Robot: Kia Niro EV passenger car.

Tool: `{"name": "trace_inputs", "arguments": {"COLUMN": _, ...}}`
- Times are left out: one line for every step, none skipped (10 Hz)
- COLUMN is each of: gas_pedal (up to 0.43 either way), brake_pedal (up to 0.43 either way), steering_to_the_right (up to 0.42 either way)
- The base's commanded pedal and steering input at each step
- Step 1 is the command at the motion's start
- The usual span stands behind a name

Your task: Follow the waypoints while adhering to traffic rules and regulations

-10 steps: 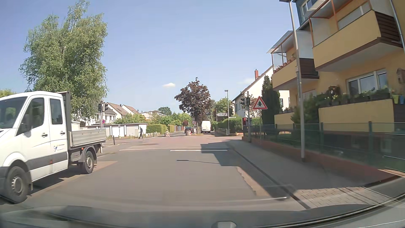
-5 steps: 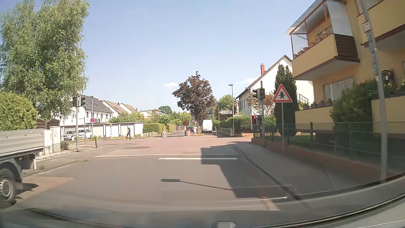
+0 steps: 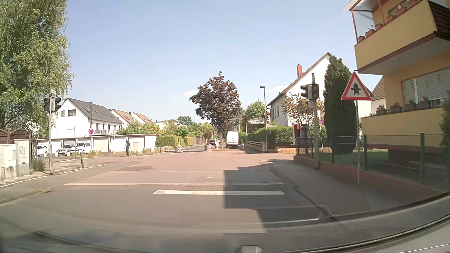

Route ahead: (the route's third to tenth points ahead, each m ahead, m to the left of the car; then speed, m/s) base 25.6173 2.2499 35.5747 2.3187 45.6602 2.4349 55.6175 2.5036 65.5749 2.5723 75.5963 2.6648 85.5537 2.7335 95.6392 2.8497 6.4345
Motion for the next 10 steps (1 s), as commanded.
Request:
{"name": "trace_inputs", "arguments": {"gas_pedal": 0.000, "brake_pedal": 0.280, "steering_to_the_right": -0.012}}
{"name": "trace_inputs", "arguments": {"gas_pedal": 0.000, "brake_pedal": 0.274, "steering_to_the_right": -0.013}}
{"name": "trace_inputs", "arguments": {"gas_pedal": 0.000, "brake_pedal": 0.280, "steering_to_the_right": -0.014}}
{"name": "trace_inputs", "arguments": {"gas_pedal": 0.000, "brake_pedal": 0.280, "steering_to_the_right": -0.015}}
{"name": "trace_inputs", "arguments": {"gas_pedal": 0.000, "brake_pedal": 0.280, "steering_to_the_right": -0.016}}
{"name": "trace_inputs", "arguments": {"gas_pedal": 0.000, "brake_pedal": 0.287, "steering_to_the_right": -0.016}}
{"name": "trace_inputs", "arguments": {"gas_pedal": 0.000, "brake_pedal": 0.287, "steering_to_the_right": -0.016}}
{"name": "trace_inputs", "arguments": {"gas_pedal": 0.000, "brake_pedal": 0.287, "steering_to_the_right": -0.017}}
{"name": "trace_inputs", "arguments": {"gas_pedal": 0.000, "brake_pedal": 0.232, "steering_to_the_right": -0.019}}
{"name": "trace_inputs", "arguments": {"gas_pedal": 0.000, "brake_pedal": 0.000, "steering_to_the_right": -0.025}}
